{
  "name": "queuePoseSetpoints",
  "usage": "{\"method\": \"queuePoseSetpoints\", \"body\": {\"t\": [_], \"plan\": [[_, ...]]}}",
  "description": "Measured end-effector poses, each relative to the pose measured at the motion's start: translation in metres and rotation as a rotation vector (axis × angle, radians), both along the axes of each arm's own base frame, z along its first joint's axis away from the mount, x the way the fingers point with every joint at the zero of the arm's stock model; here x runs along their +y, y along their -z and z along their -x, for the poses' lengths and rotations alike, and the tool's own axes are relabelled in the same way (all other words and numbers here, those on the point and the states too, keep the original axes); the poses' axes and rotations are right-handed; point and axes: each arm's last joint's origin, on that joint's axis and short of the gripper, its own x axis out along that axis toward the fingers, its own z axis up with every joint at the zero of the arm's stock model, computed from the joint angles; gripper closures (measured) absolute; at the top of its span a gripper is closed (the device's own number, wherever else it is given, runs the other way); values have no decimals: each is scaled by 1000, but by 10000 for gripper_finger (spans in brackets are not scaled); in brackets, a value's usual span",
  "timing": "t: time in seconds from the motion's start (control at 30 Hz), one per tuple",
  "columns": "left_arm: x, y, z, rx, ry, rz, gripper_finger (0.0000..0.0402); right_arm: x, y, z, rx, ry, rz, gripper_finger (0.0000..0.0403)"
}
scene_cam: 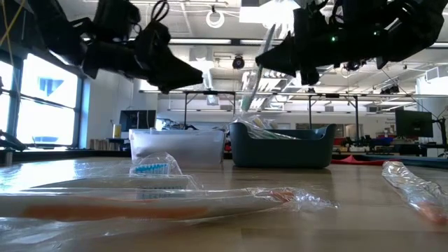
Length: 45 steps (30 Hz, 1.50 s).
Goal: Pick & Place Toothbrushes
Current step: Put the green toothbrush into the green bin
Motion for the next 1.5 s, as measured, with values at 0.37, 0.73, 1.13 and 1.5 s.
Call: {"method": "queuePoseSetpoints", "body": {"t": [0.37, 0.73, 1.13, 1.5], "plan": [[-6, 6, 24, -62, -2, 9, 245, -2, 16, 4, 61, 263, -191, 368], [-6, 5, 24, -73, -2, 7, 245, 14, 37, -1, 40, 365, -303, 368], [-6, 3, 24, -87, -1, 4, 245, 13, 53, -39, 23, 351, -328, 368], [-6, 6, 24, -61, -2, 11, 245, 21, 46, -37, 52, 337, -254, 269]]}}
